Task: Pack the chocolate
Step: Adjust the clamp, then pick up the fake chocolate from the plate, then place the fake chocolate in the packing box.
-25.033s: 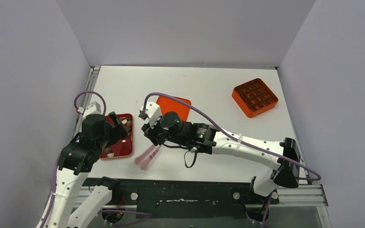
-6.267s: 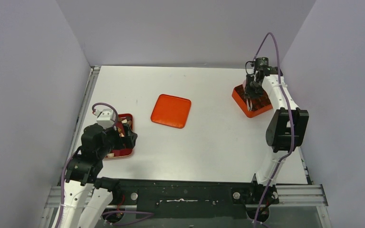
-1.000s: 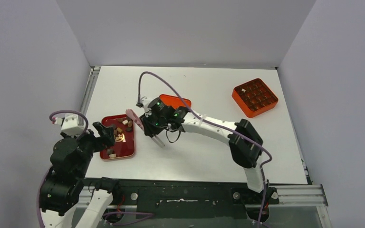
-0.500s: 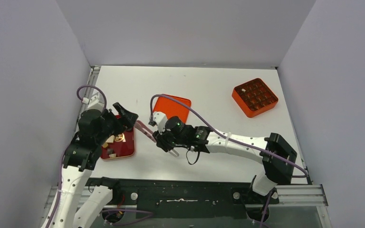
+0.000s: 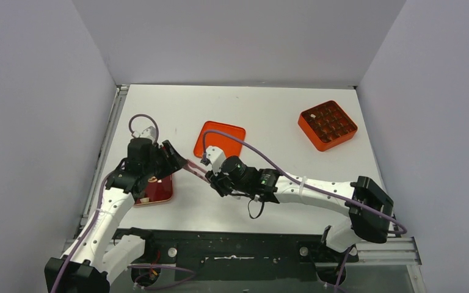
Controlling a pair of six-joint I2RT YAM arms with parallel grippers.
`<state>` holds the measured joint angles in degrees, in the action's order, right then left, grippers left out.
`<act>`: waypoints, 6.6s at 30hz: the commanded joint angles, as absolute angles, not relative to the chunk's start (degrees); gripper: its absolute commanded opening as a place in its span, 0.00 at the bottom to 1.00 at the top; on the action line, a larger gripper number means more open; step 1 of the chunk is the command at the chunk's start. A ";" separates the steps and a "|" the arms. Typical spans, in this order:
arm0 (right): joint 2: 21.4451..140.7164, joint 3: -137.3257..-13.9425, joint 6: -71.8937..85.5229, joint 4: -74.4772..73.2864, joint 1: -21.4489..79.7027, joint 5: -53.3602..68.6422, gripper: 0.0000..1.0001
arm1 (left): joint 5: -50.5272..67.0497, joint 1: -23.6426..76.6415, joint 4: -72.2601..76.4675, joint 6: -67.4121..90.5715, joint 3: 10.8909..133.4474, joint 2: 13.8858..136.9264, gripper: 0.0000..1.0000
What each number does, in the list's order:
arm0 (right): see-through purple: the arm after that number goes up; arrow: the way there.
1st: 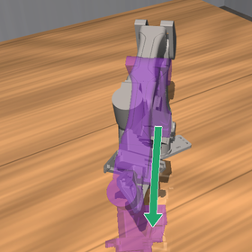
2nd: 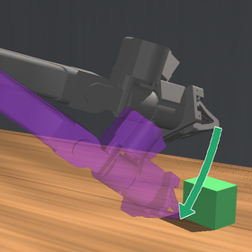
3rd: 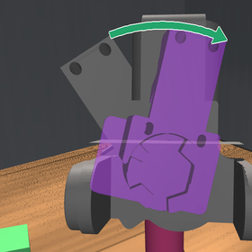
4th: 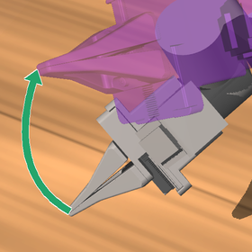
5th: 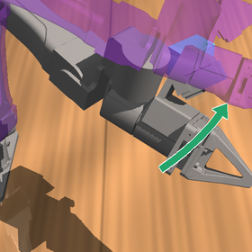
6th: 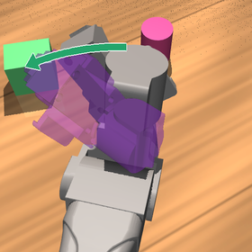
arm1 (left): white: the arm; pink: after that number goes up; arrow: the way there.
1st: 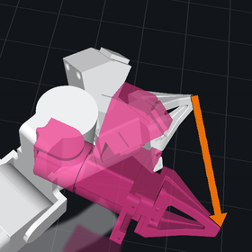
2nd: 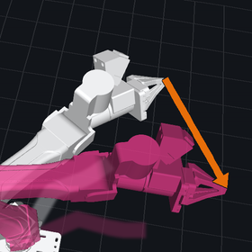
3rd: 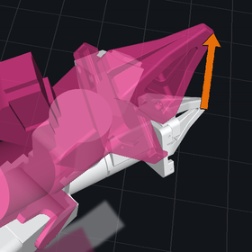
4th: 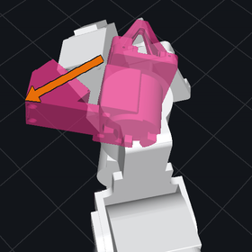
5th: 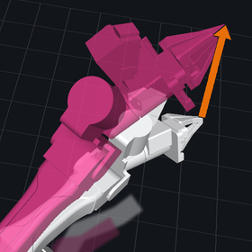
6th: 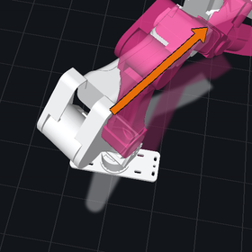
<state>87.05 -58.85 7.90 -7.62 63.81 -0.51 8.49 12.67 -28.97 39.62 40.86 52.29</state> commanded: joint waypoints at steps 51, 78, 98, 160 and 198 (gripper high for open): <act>101.57 -91.23 10.82 -27.18 64.99 -0.93 0.36 | -3.88 8.53 -50.82 28.81 62.96 32.29 0.75; 133.58 -125.42 8.21 -35.22 66.97 -1.93 0.36 | -8.53 9.80 -52.58 25.49 78.15 24.78 0.97; 137.42 -129.30 6.33 -37.61 67.10 -3.50 0.28 | -8.72 10.54 -52.27 24.75 78.97 25.40 0.97; 82.11 -88.95 14.01 -47.75 20.09 -8.13 0.25 | -3.34 11.72 -32.61 40.25 32.98 33.78 0.97; 106.41 -100.20 26.32 -56.70 -5.82 10.90 0.28 | -1.70 11.38 -39.39 25.00 49.44 48.16 0.97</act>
<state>107.07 -97.10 25.04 -57.98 -5.39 8.86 -1.45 11.42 -39.59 27.18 46.48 49.04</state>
